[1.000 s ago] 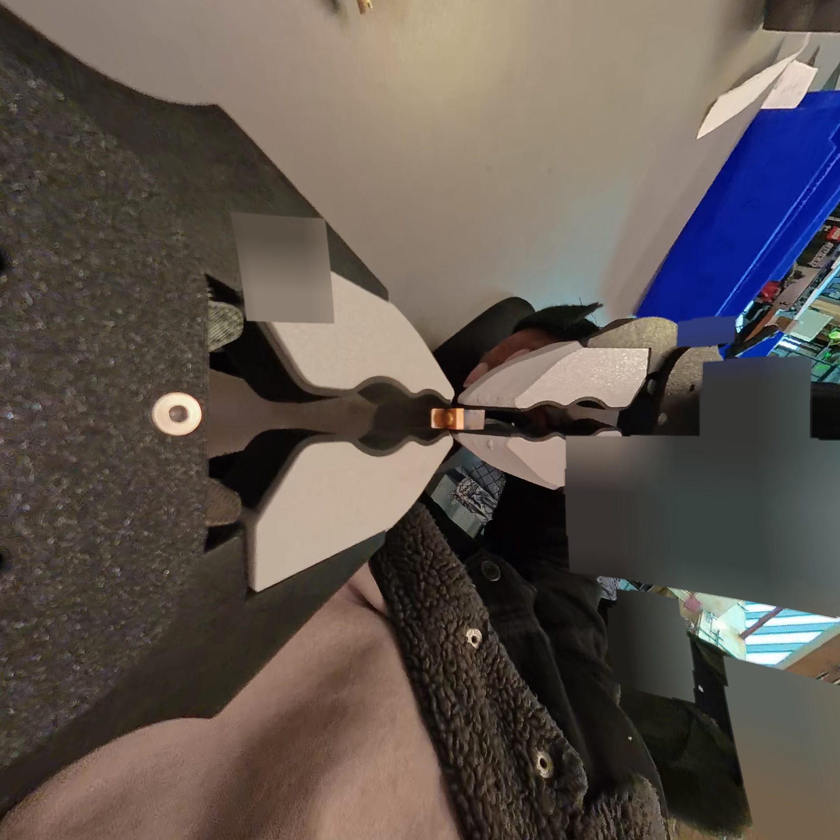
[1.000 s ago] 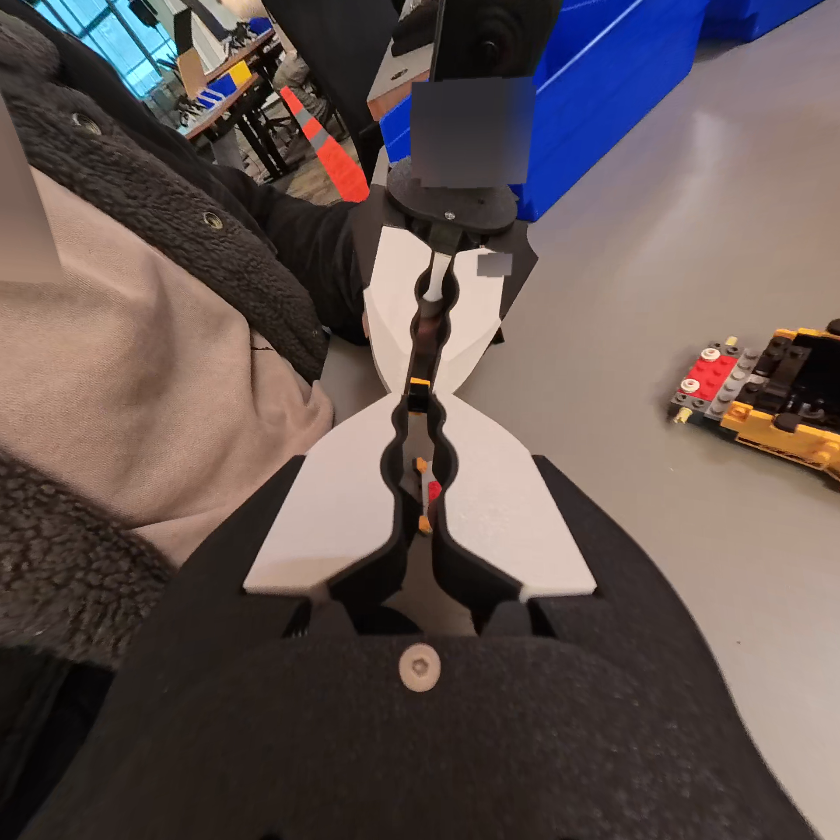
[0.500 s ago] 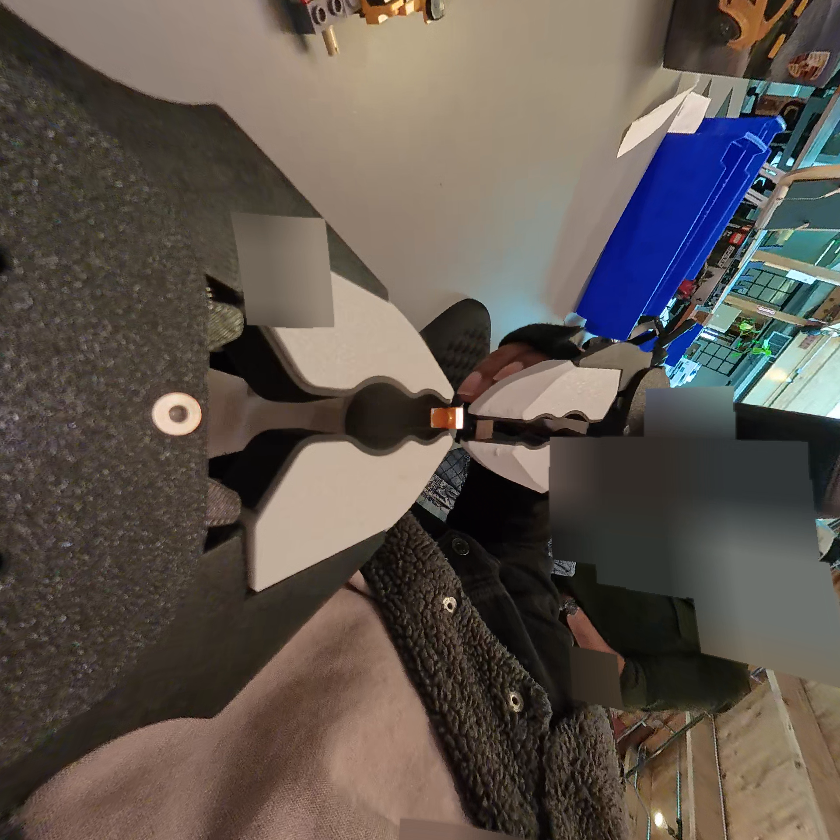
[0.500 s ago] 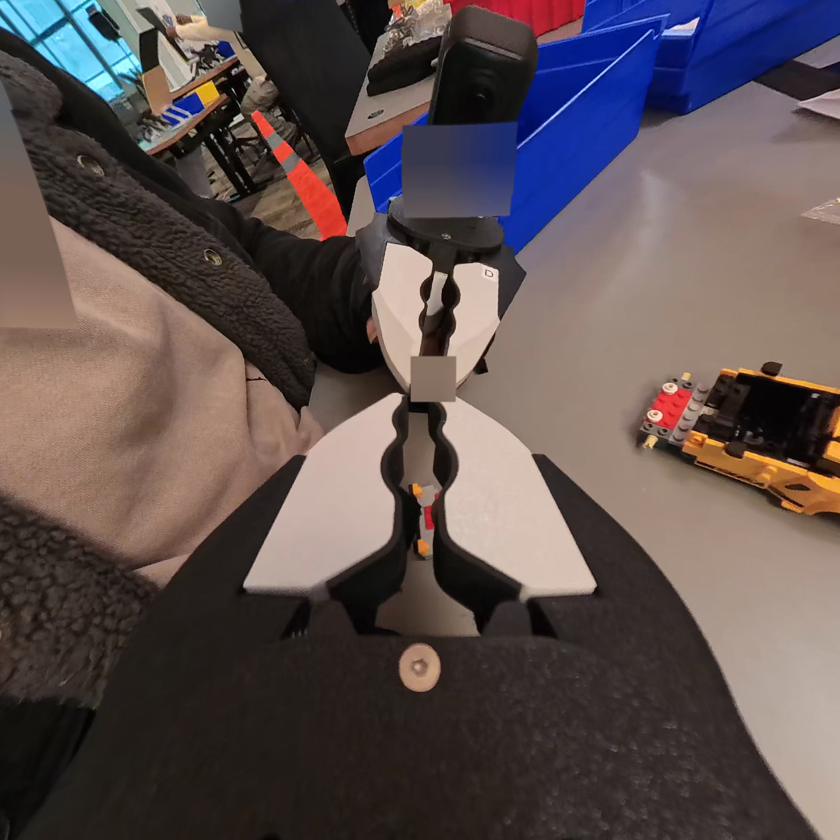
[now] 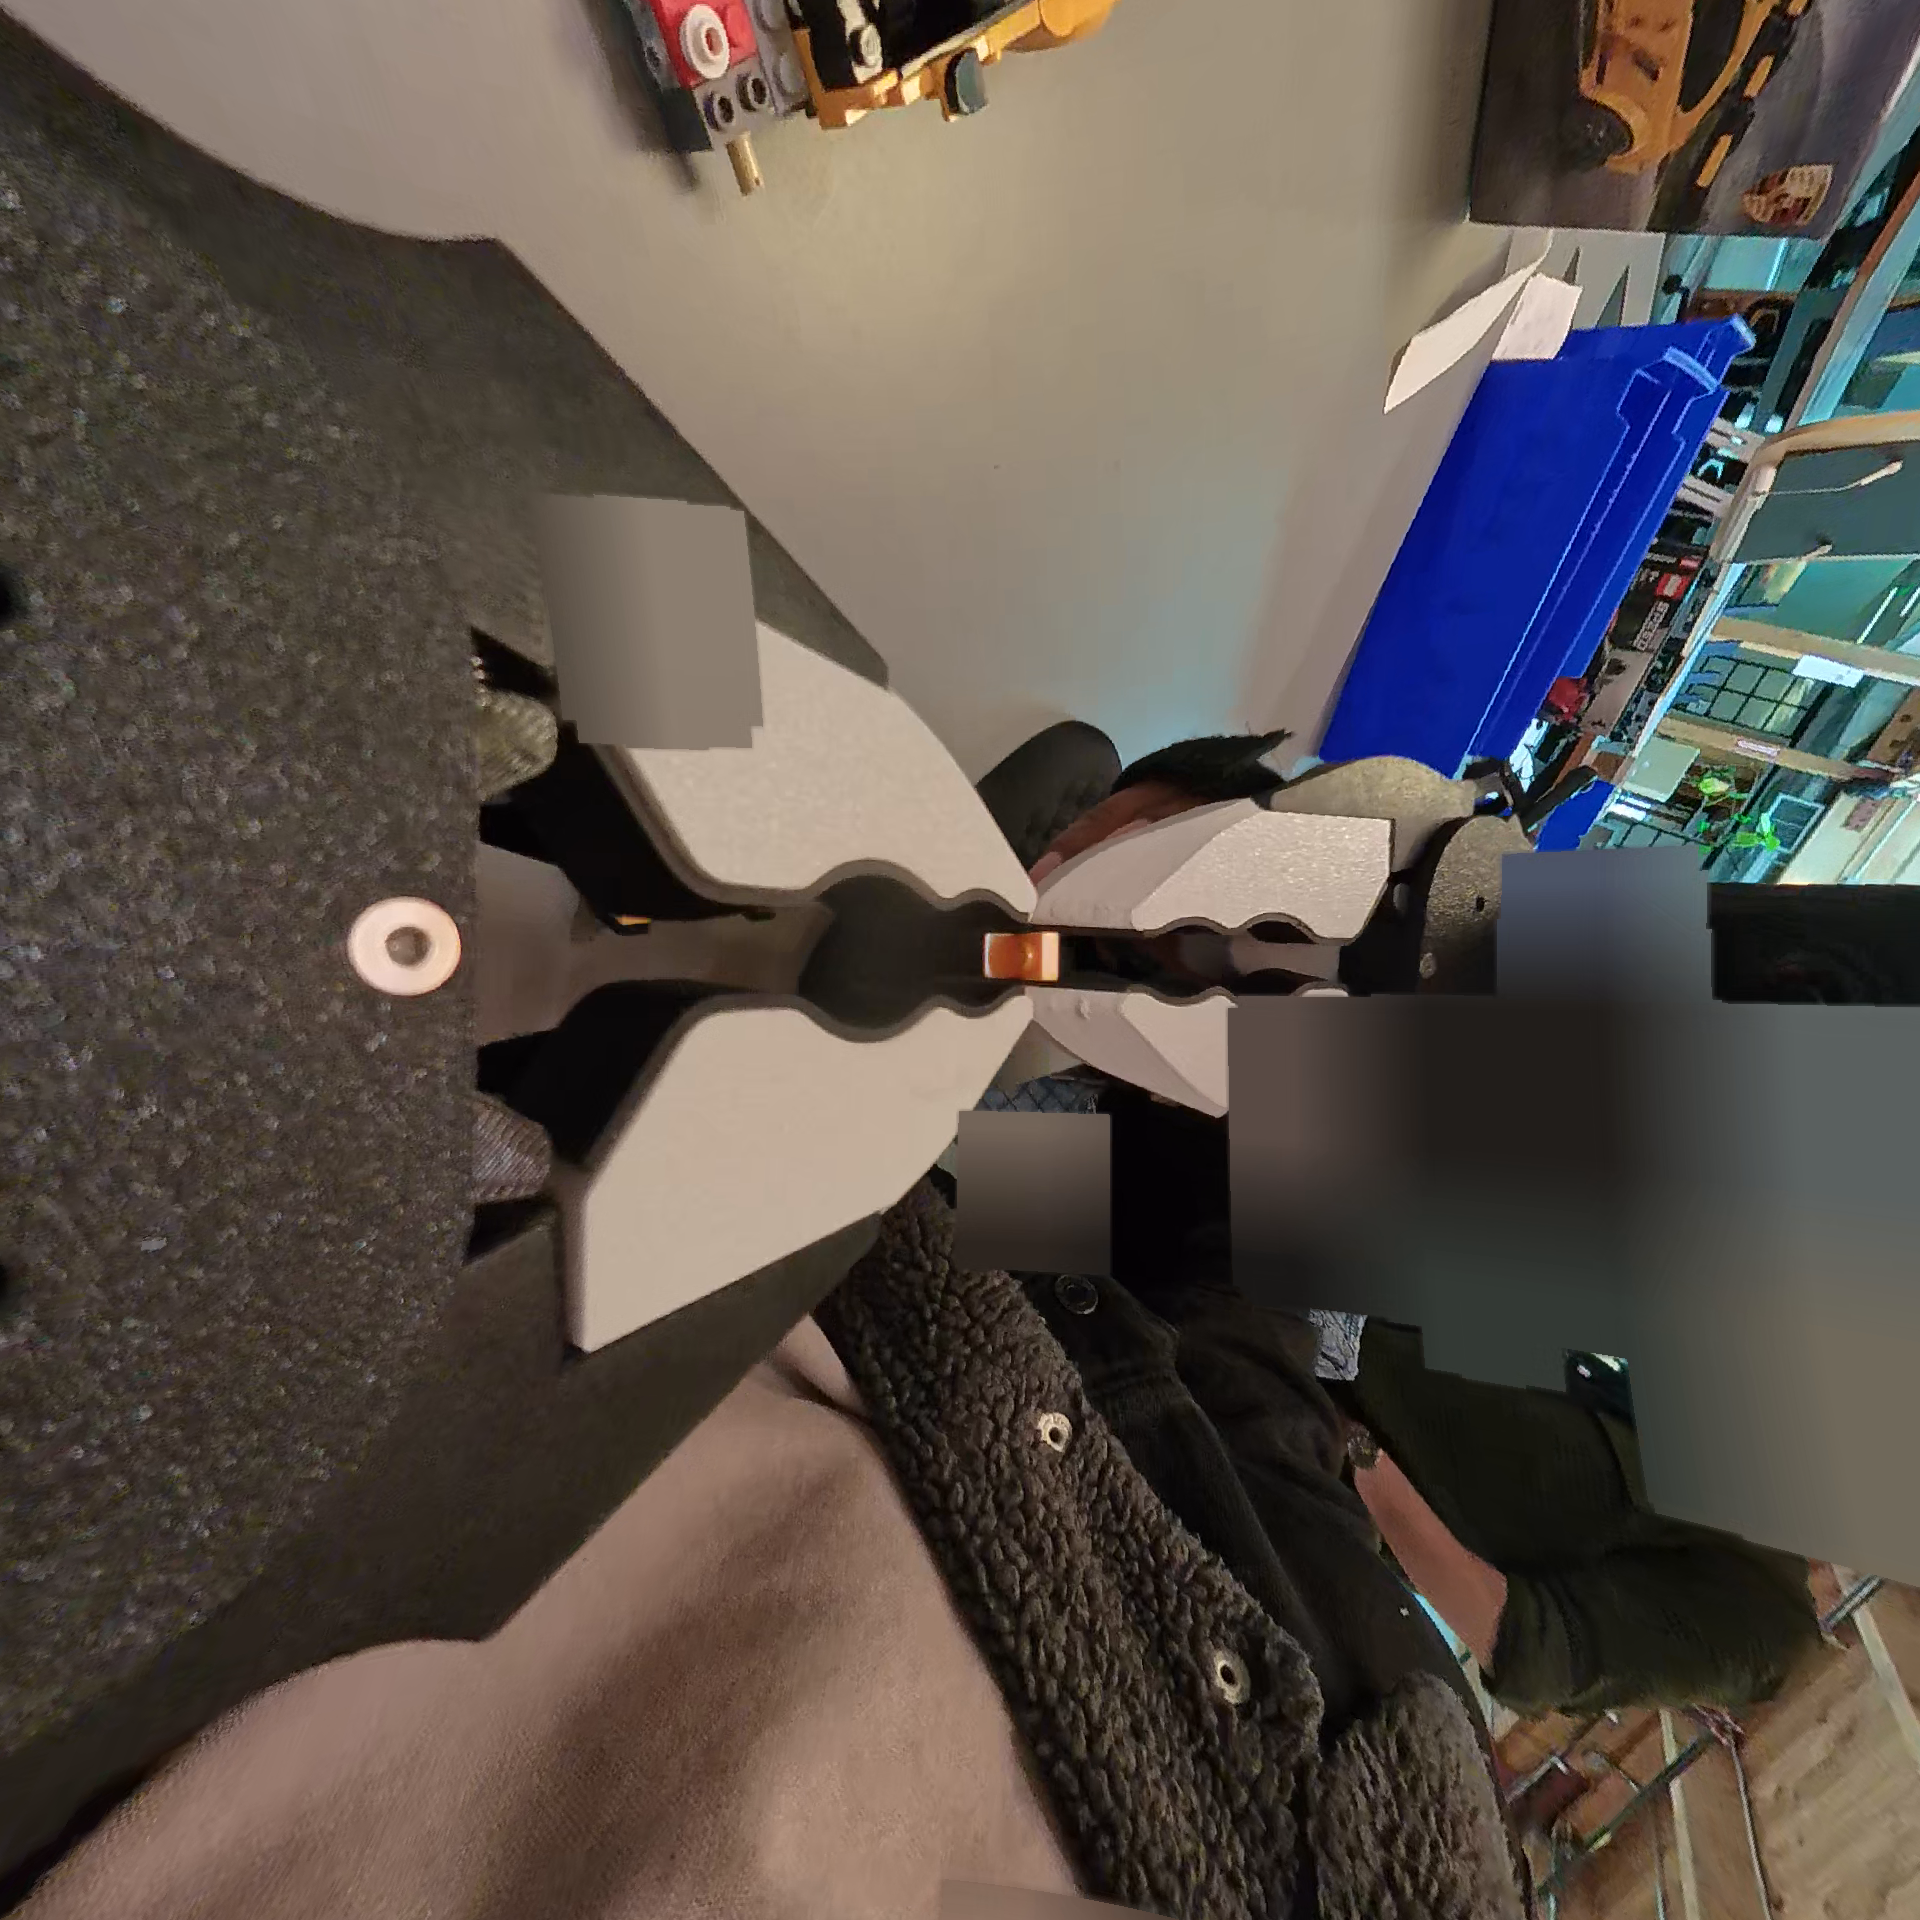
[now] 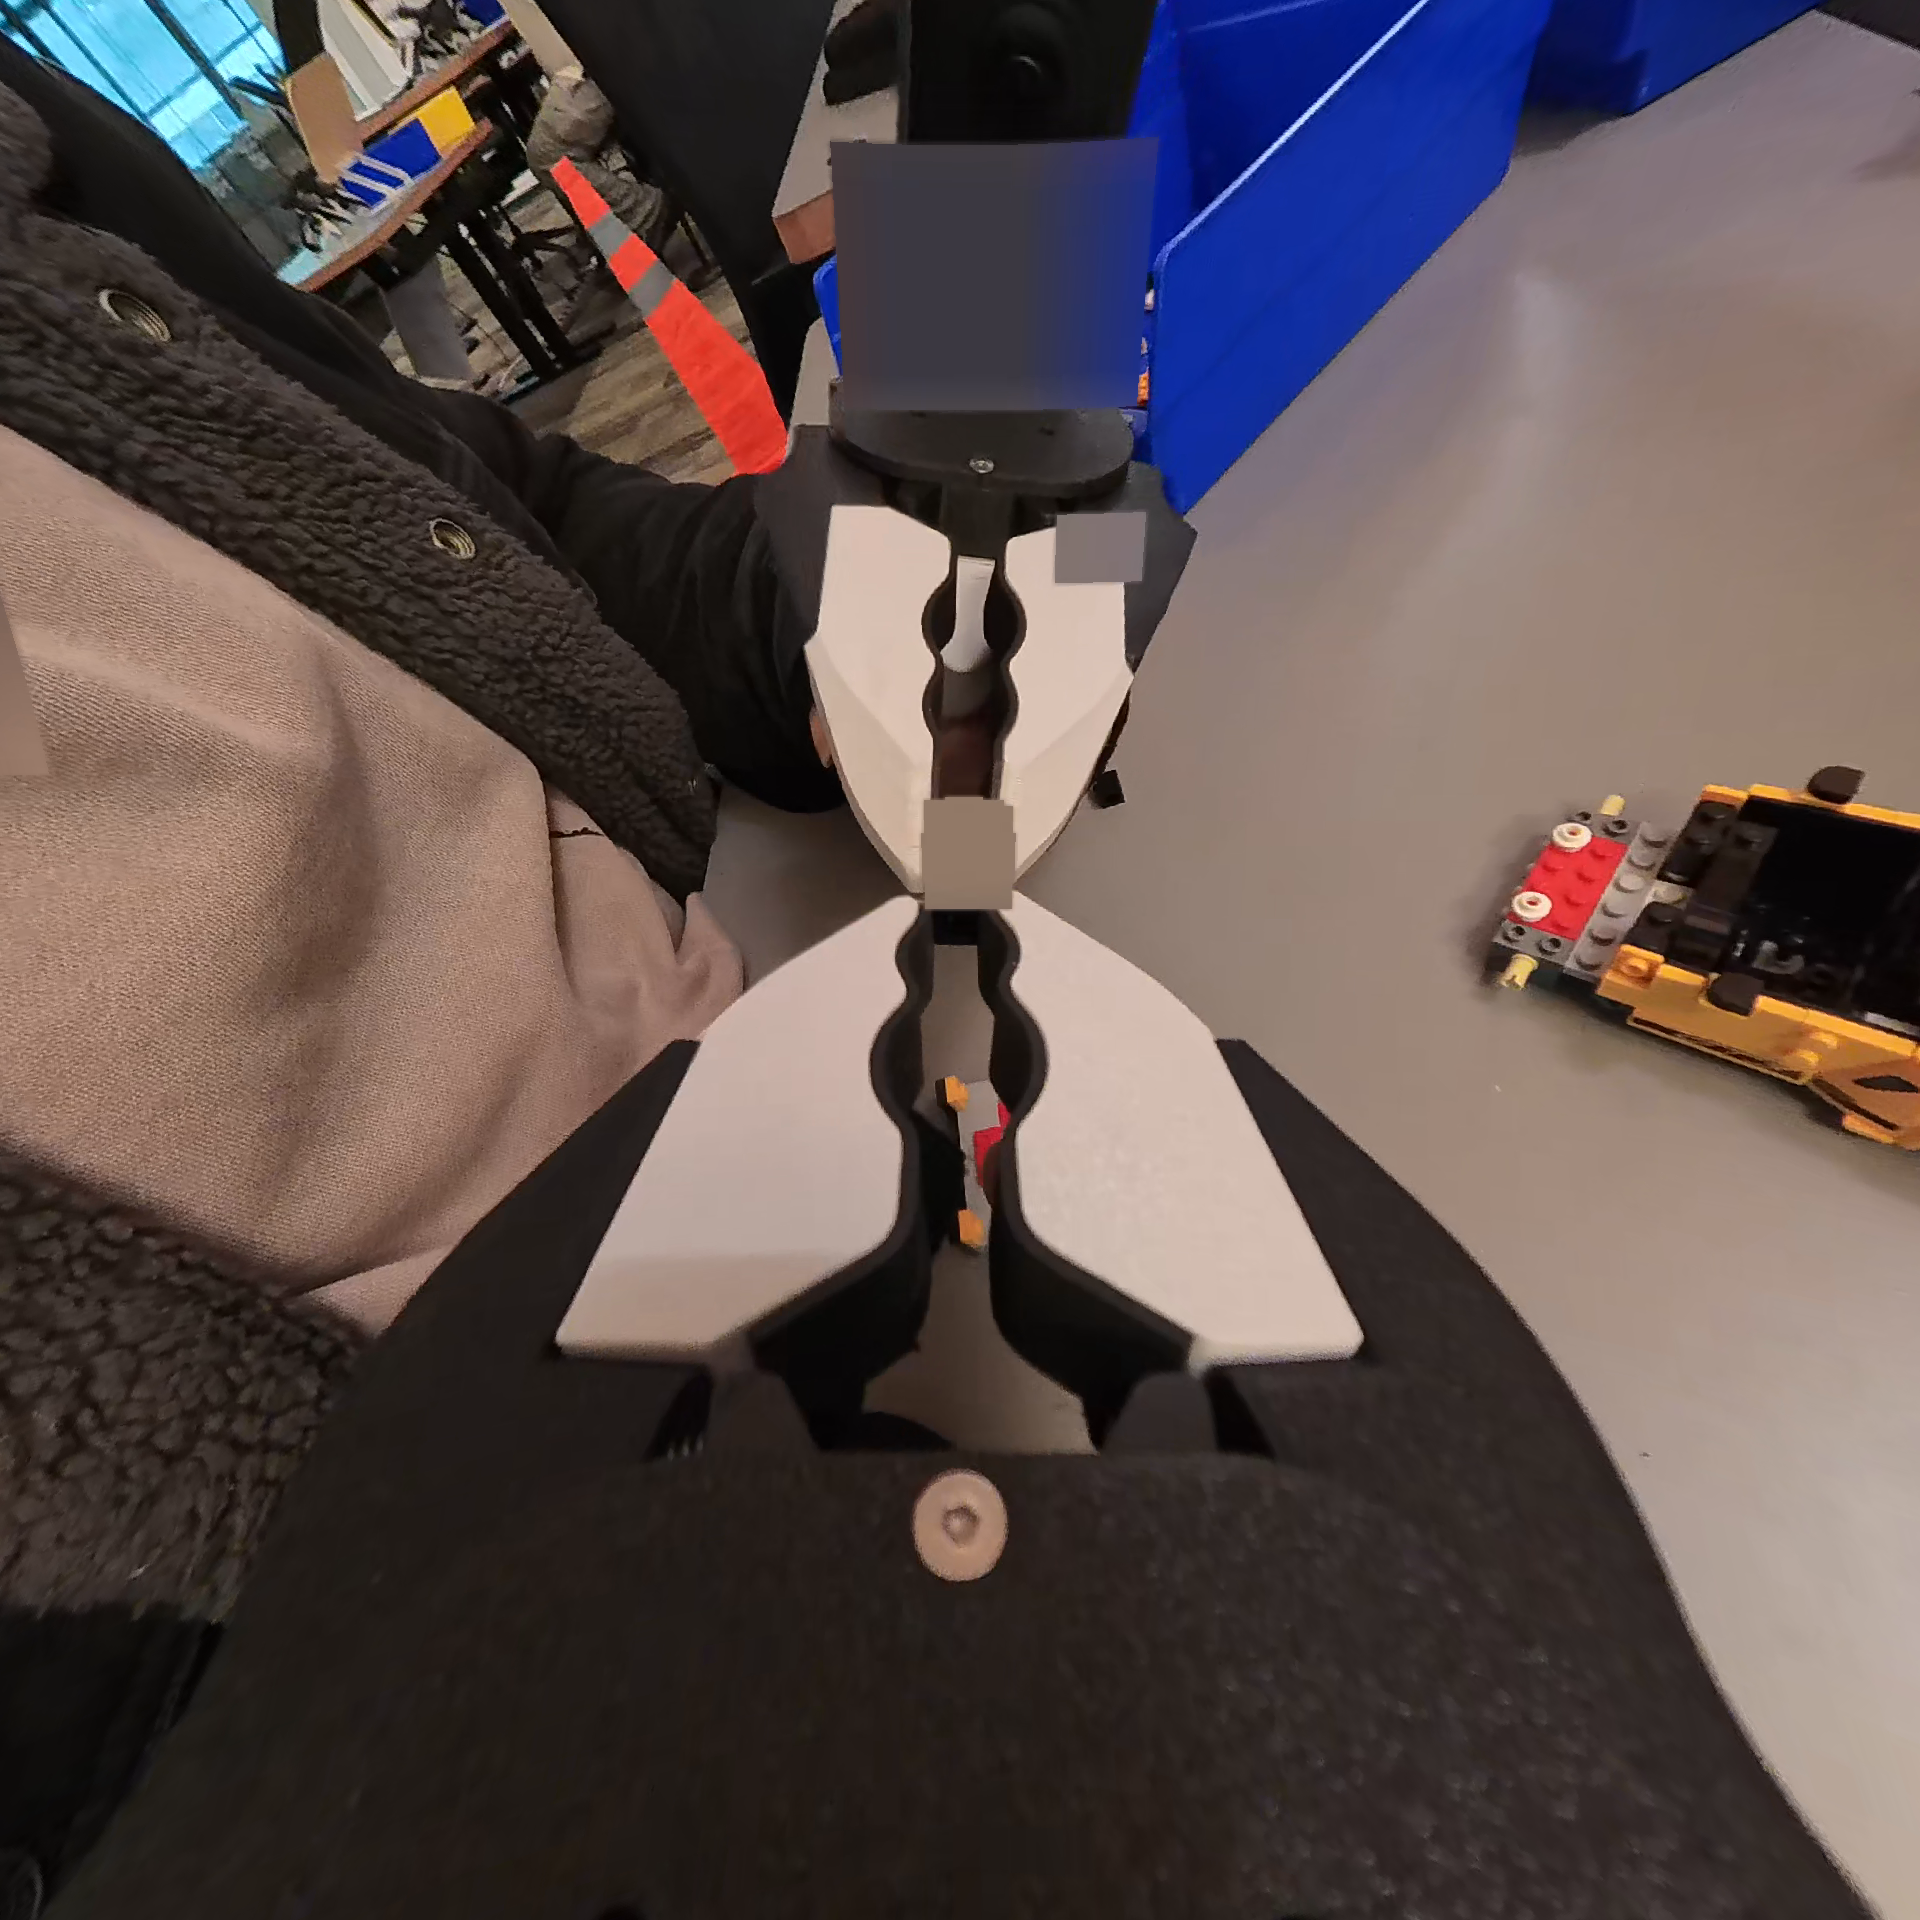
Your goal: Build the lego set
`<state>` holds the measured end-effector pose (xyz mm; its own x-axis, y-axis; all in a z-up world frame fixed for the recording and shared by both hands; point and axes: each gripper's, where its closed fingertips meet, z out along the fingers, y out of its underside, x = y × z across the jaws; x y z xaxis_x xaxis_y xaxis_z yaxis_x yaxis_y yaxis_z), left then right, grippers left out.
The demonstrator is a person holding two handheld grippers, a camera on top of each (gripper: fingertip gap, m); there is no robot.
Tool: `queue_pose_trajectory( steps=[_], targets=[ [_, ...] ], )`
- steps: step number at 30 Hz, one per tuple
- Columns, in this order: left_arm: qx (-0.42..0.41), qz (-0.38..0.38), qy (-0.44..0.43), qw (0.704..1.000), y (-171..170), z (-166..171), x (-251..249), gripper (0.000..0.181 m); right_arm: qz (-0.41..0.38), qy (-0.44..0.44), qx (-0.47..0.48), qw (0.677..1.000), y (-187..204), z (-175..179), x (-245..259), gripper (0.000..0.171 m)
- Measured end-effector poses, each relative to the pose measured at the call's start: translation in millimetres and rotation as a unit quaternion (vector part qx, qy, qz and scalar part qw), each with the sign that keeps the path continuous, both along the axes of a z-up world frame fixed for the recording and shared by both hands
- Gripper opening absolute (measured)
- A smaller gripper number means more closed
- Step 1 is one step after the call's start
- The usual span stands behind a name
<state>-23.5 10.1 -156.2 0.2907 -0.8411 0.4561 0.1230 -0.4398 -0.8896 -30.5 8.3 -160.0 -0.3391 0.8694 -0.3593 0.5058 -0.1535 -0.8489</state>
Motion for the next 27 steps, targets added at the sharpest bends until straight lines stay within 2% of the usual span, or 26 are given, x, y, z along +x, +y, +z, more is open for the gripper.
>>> queue_pose_trajectory(
  steps=[7,15,21,25,27],
  targets=[
    [0.033,-0.006,0.062,0.998,-4.4,-8.1,4.2,0.008,0.018,-0.034,-0.011,0.999,-5.7,-9.0,4.4,0.007],
    [0.074,-0.016,0.145,0.986,-10.4,-23.5,11.5,0.008,0.058,-0.104,0.022,0.993,-12.8,-26.0,12.0,0.006],
    [0.062,-0.020,0.125,0.990,-10.0,-21.8,10.8,0.008,0.054,-0.089,0.027,0.994,-12.6,-25.1,10.8,0.007],
    [0.023,-0.027,0.068,0.997,-8.1,-14.0,9.2,0.008,0.036,-0.057,0.024,0.997,-8.3,-17.1,7.8,0.014],
    [-0.026,-0.040,0.027,0.998,-7.0,-12.0,5.4,0.008,0.018,-0.032,0.005,0.999,-2.4,-9.9,6.5,0.018]
  ],
)
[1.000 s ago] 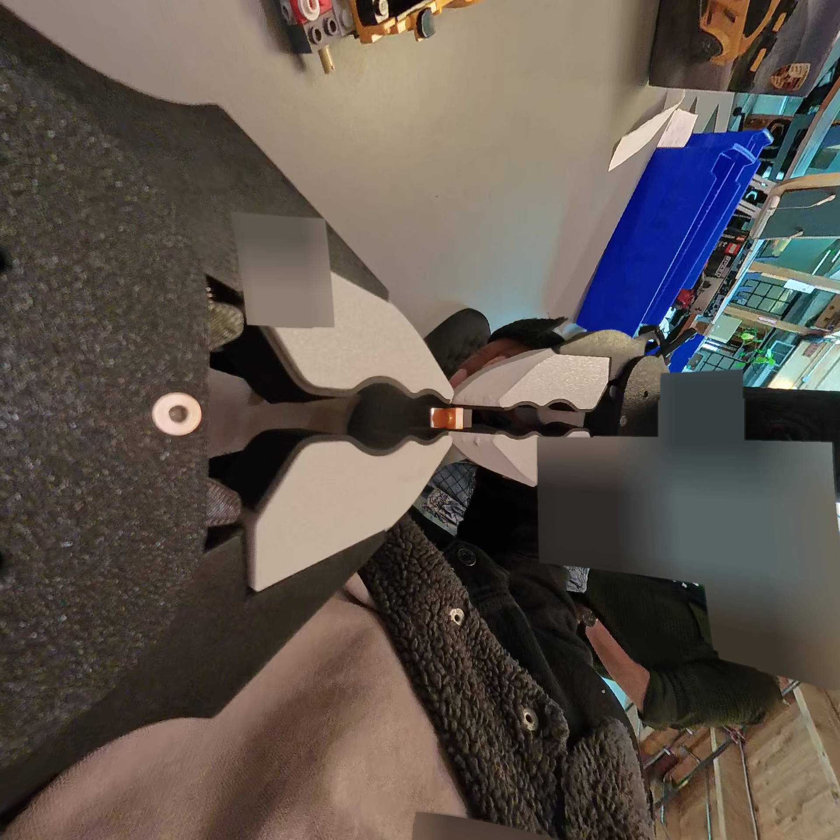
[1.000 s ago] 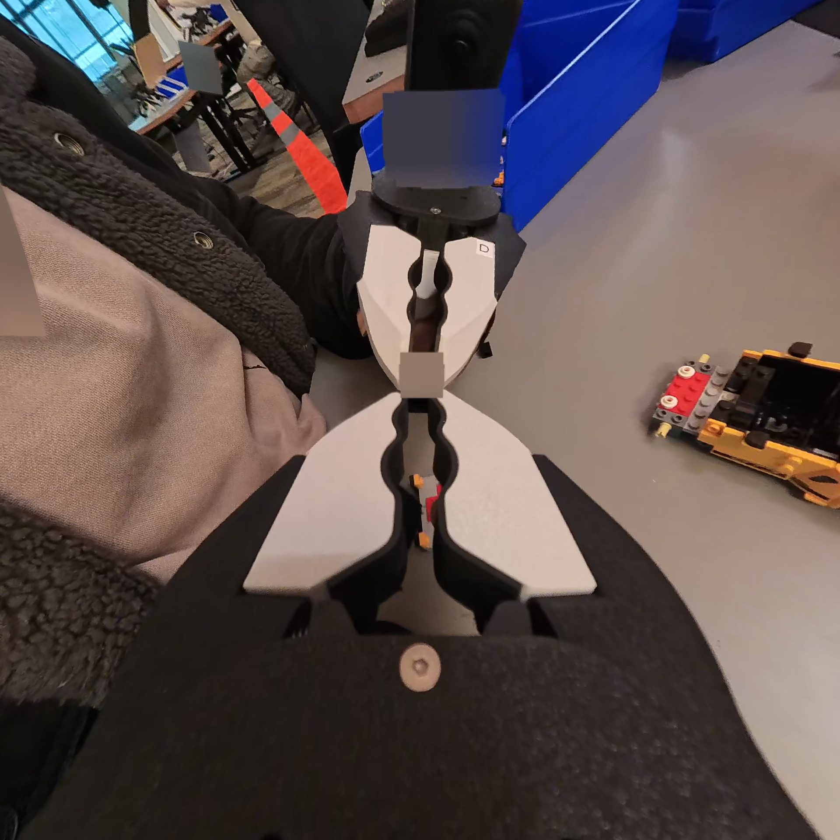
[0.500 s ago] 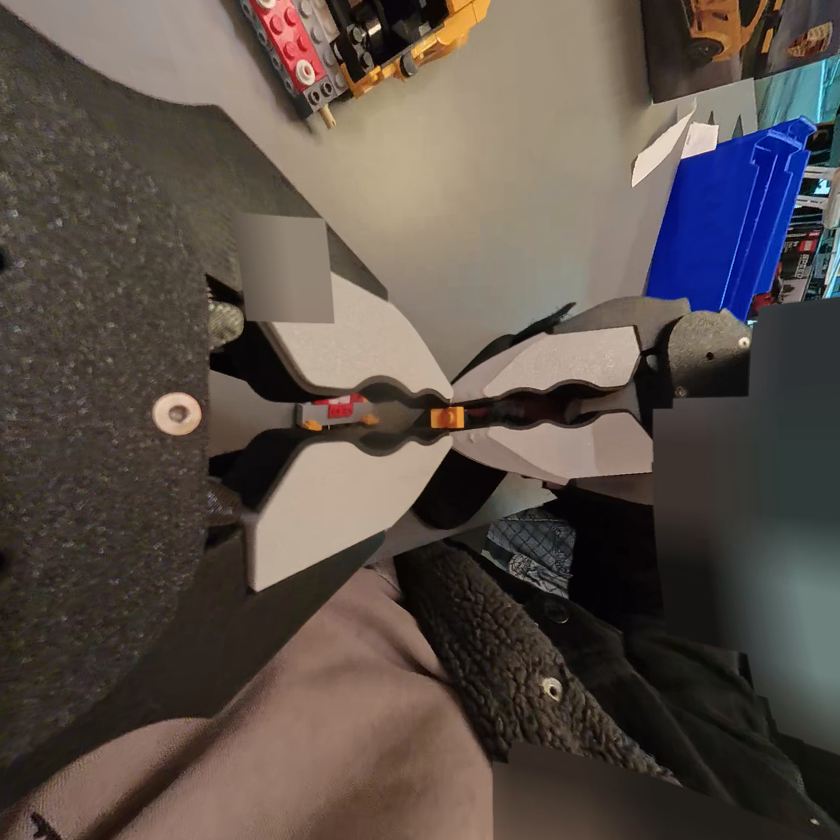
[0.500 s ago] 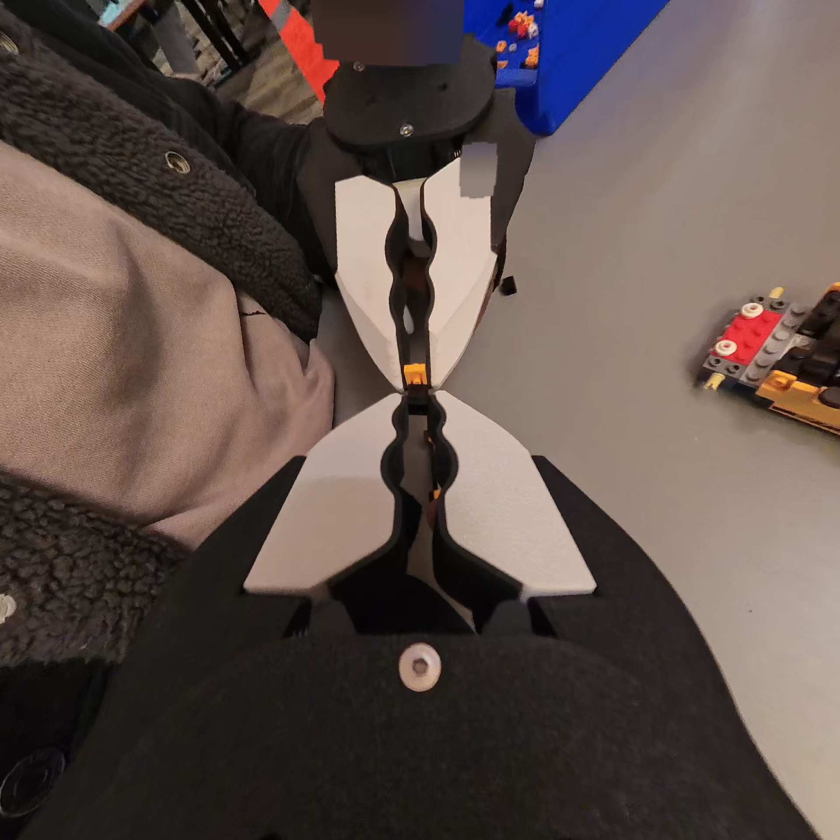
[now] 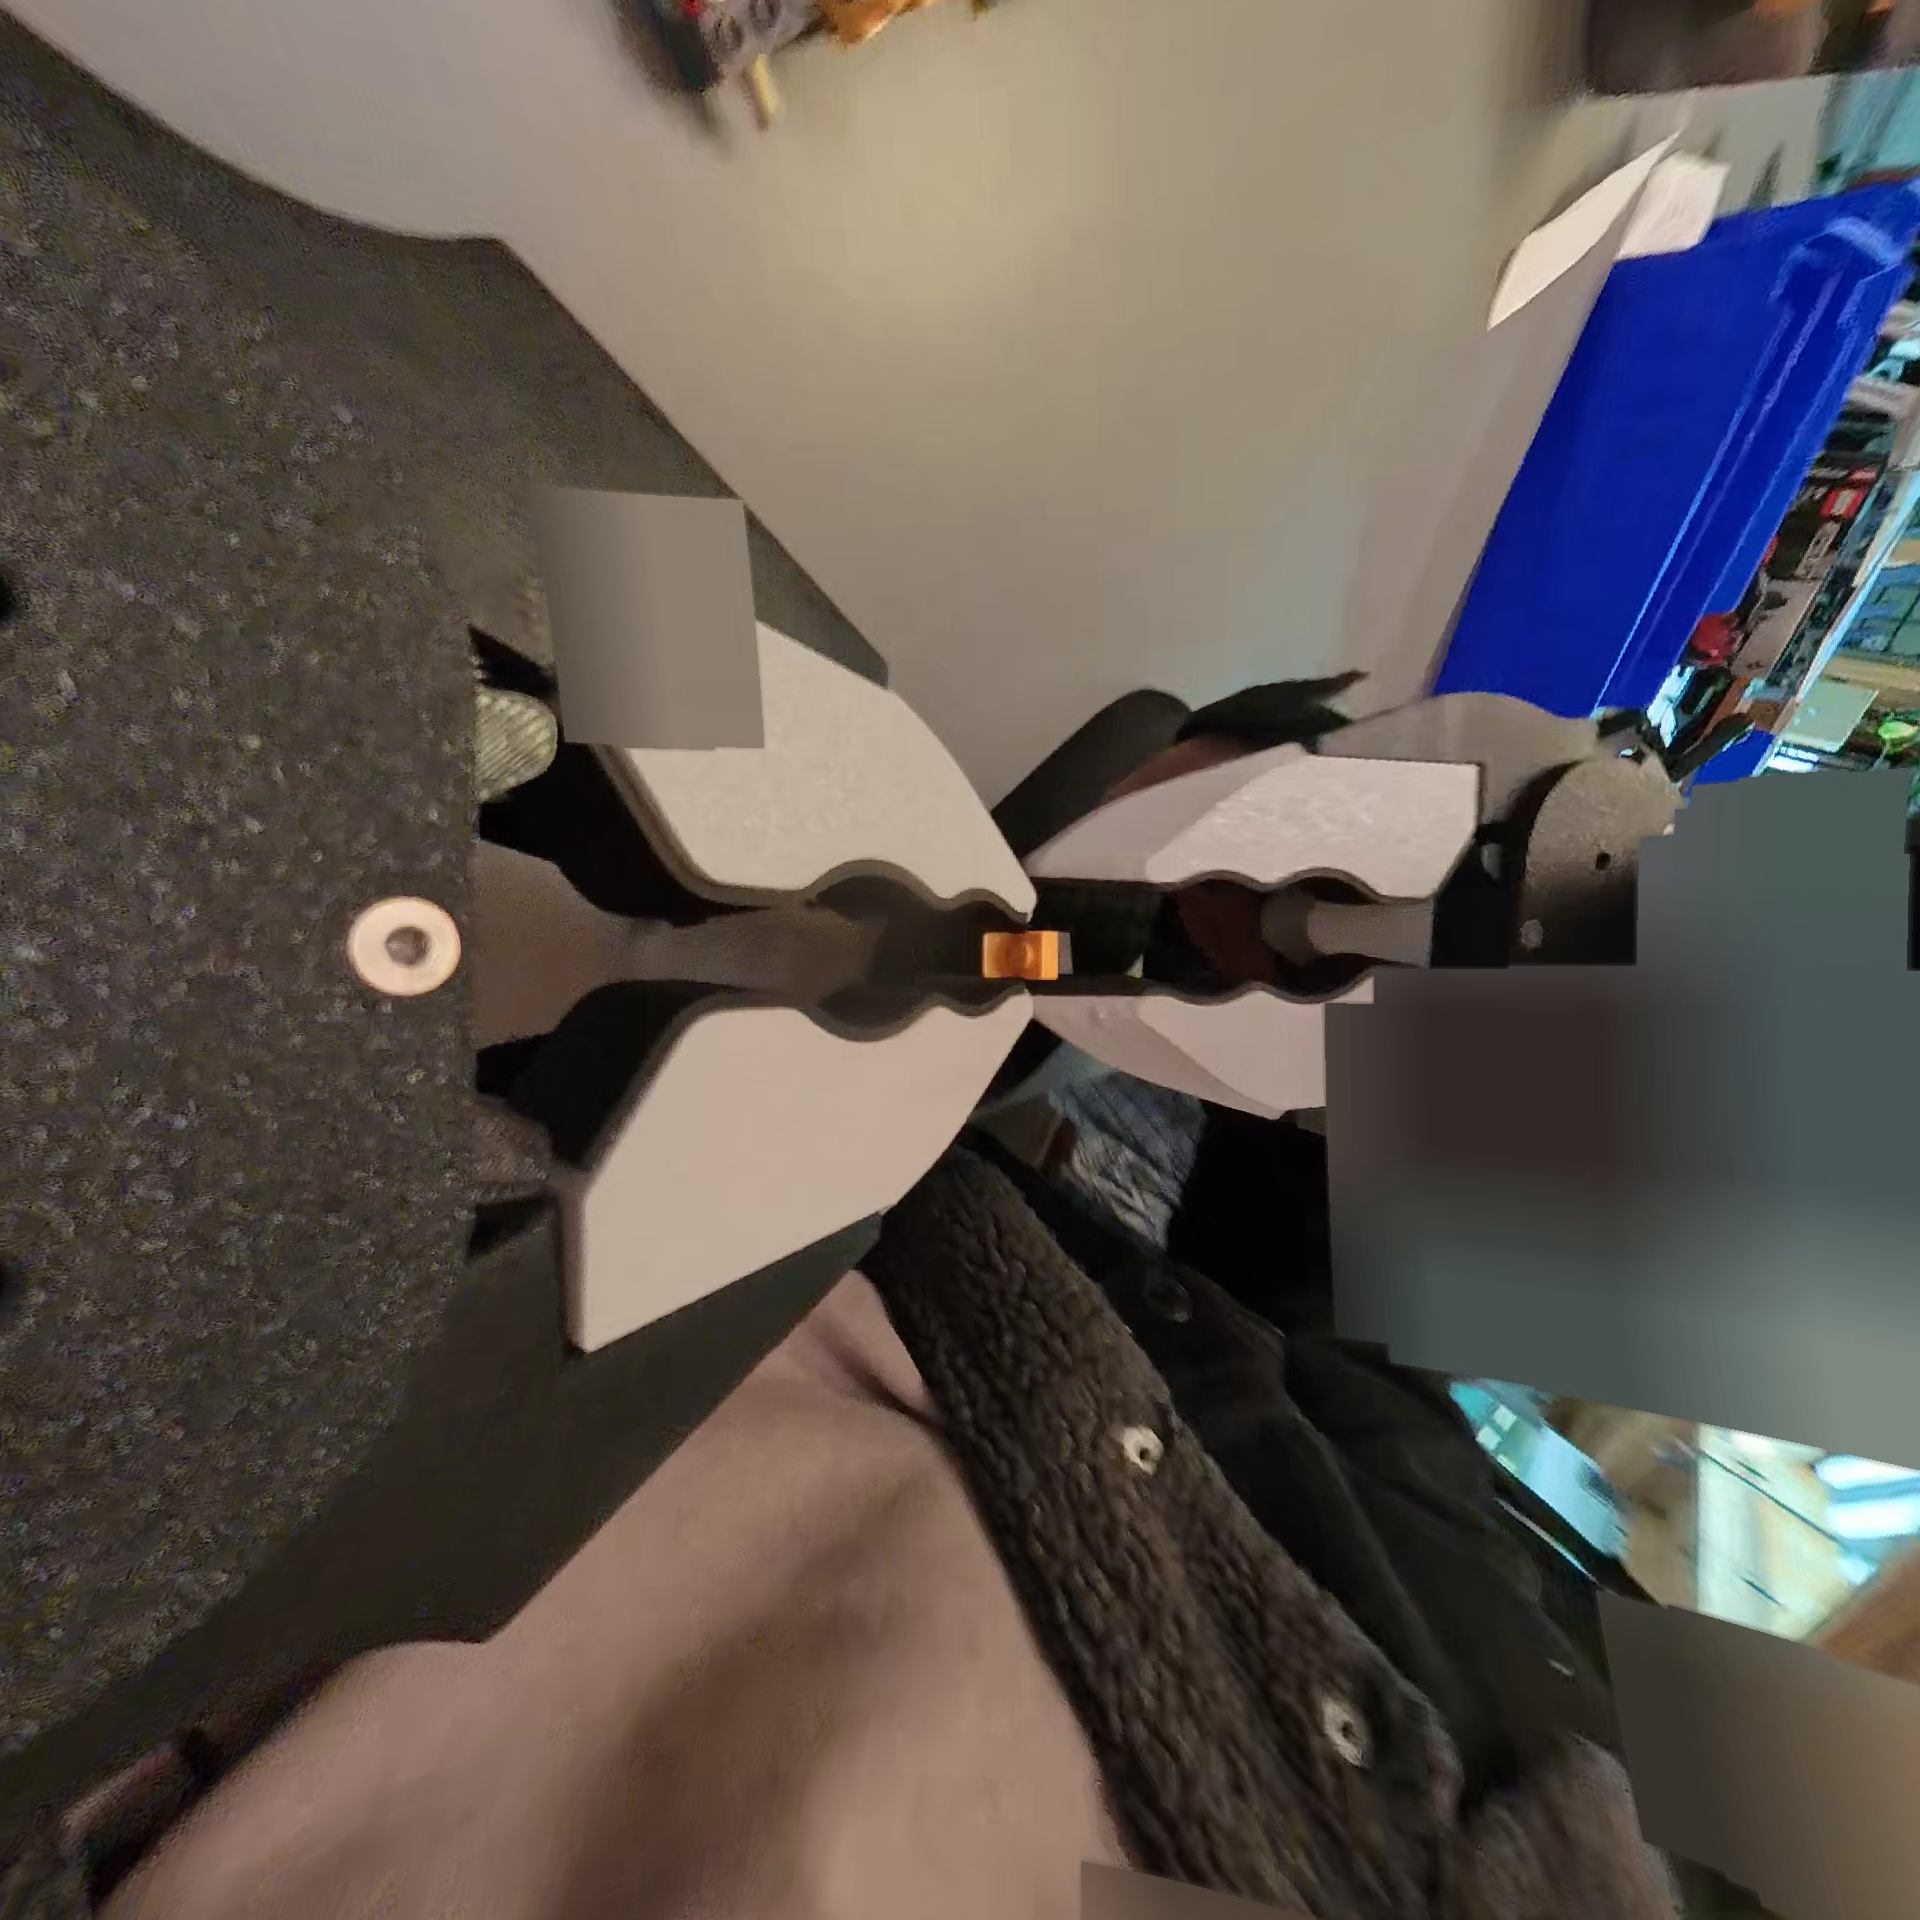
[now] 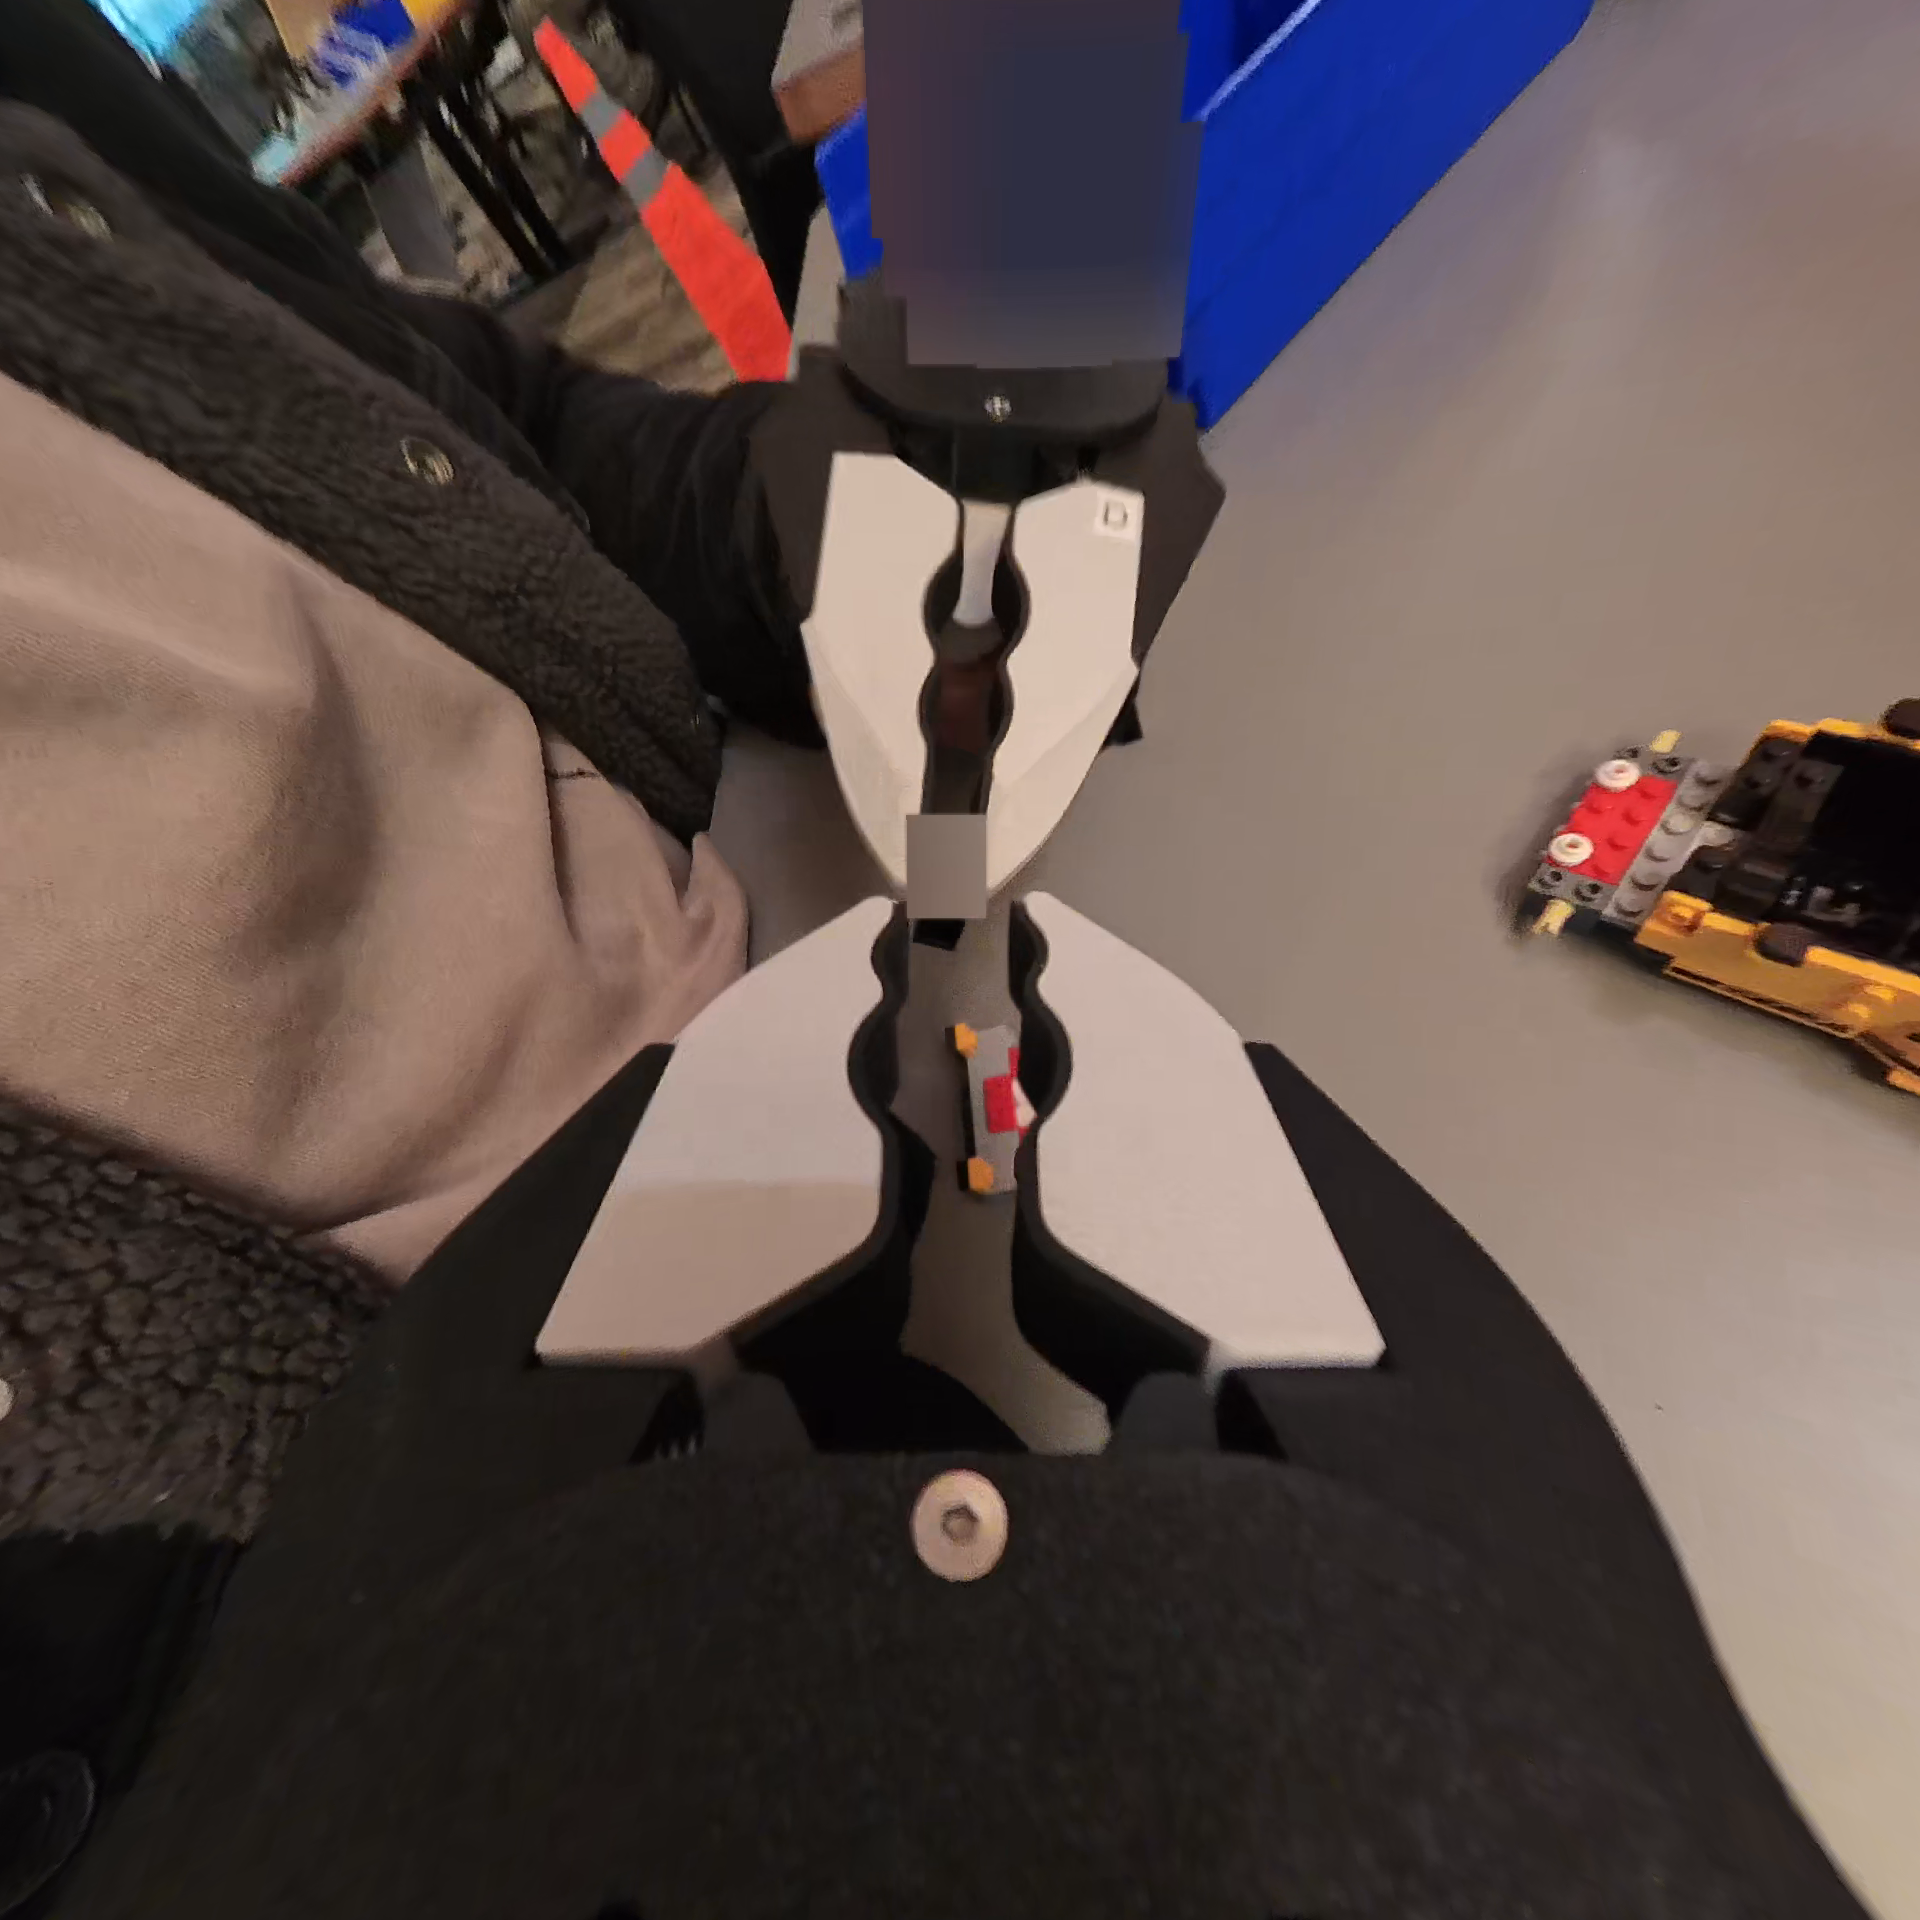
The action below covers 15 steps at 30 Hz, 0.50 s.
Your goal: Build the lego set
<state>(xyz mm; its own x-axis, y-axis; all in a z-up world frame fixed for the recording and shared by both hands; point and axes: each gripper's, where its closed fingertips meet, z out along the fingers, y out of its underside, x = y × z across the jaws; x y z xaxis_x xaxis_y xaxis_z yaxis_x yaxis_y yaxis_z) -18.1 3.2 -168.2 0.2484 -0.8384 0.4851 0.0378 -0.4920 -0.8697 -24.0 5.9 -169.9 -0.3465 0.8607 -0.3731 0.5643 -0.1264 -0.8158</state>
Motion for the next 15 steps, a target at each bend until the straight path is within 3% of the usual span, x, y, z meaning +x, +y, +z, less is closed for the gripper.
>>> queue_pose_trajectory(
  steps=[7,11,15],
  targets=[
    [-0.182,-0.039,-0.106,0.977,10.0,-0.6,-17.0,0.007,-0.060,0.065,0.020,0.996,12.7,7.6,6.1,0.017],
    [-0.242,-0.055,-0.124,0.961,14.5,-2.7,-17.8,0.007,-0.071,0.094,0.120,0.986,11.5,-0.8,0.0,0.019],
    [-0.262,-0.067,-0.115,0.956,12.7,-0.5,-9.4,0.007,-0.064,0.112,0.263,0.956,12.6,-5.5,-7.6,0.020]
  ],
)
